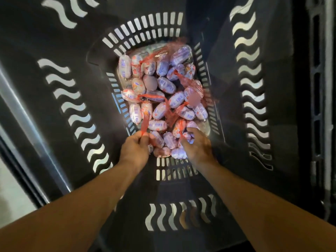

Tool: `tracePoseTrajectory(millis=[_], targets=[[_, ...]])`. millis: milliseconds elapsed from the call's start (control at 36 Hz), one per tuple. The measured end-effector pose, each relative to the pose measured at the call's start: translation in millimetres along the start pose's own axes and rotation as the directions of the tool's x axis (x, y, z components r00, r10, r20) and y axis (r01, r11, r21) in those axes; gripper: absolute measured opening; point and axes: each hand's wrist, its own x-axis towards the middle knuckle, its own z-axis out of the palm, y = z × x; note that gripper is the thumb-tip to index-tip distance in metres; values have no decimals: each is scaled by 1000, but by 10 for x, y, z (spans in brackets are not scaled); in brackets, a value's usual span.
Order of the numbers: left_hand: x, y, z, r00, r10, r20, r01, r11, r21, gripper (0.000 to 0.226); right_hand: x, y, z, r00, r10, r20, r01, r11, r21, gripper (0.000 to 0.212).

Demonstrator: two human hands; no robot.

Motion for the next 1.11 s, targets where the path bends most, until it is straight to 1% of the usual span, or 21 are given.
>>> tracePoseTrajectory(millis=[56, 111, 139, 222, 250, 306, 361, 444, 500, 583, 694, 722, 778, 833, 889, 944, 1028, 1111], targets=[[49, -32, 23, 1000, -10, 1, 10, 1000, -19, 34, 79, -4, 122, 1000, 20, -12, -20, 1000, 18, 38], [97, -53, 65, 1000, -17, -2, 17, 996, -93, 35, 150, -6, 232, 994, 108, -18, -106, 989, 103, 25], [115, -56, 94, 1000, -26, -5, 25, 990, -138, 35, 199, 14, 276, 990, 138, -25, -134, 983, 128, 23], [159, -59, 187, 999, -34, 3, 33, 958, -286, 33, 342, 101, 319, 992, 121, -26, -118, 989, 87, 33], [161, -55, 208, 999, -31, 14, 34, 942, -333, 33, 358, 123, 303, 993, 117, -22, -114, 987, 113, 31], [154, -51, 218, 999, -30, 29, 39, 926, -374, 33, 337, 171, 230, 995, 94, -29, -87, 977, 195, 20], [127, -50, 203, 999, -25, 39, 38, 930, -366, 31, 276, 212, 124, 999, 31, -21, -27, 984, 174, 23], [0, -40, 132, 999, -23, 28, 31, 944, -329, 33, 109, 192, -70, 999, 26, 47, -33, 987, 155, 24], [-130, -44, 63, 1000, -27, 13, 29, 960, -279, 34, -28, 164, -179, 997, 6, 81, -15, 994, 104, 25], [-365, -12, -42, 1000, -30, -8, 27, 969, -247, 32, -301, 156, -326, 993, -32, 113, 21, 995, 98, 25], [-703, 140, -182, 999, 35, -11, -37, 977, -208, 32, -713, 148, -562, 988, -38, 149, 25, 995, 92, 29], [-794, 191, -221, 998, 61, -8, -61, 978, -200, 33, -826, 133, -626, 990, -37, 137, 24, 995, 95, 30], [-1001, 319, -326, 995, 95, 0, -94, 979, -180, 35, -1069, 80, -741, 994, -72, 84, 62, 991, 115, 24], [-1220, 459, -466, 993, 117, 3, -114, 977, -179, 37, -1350, -17, -855, 992, -128, 9, 125, 979, 160, 20], [-1469, 617, -639, 990, 143, 2, -140, 974, -176, 37, -1667, -134, -979, 986, -153, -70, 165, 963, 213, 21], [-1744, 775, -844, 982, 186, -13, -186, 968, -167, 37, -2006, -260, -1107, 977, -155, -150, 188, 952, 243, 20], [-2197, 1004, -1161, 961, 276, -29, -277, 948, -154, 38, -2546, -467, -1336, 954, -137, -268, 226, 915, 333, 19], [-2715, 1208, -1493, 932, 361, -22, -360, 920, -156, 38, -3116, -709, -1628, 933, -126, -337, 265, 874, 408, 18]])
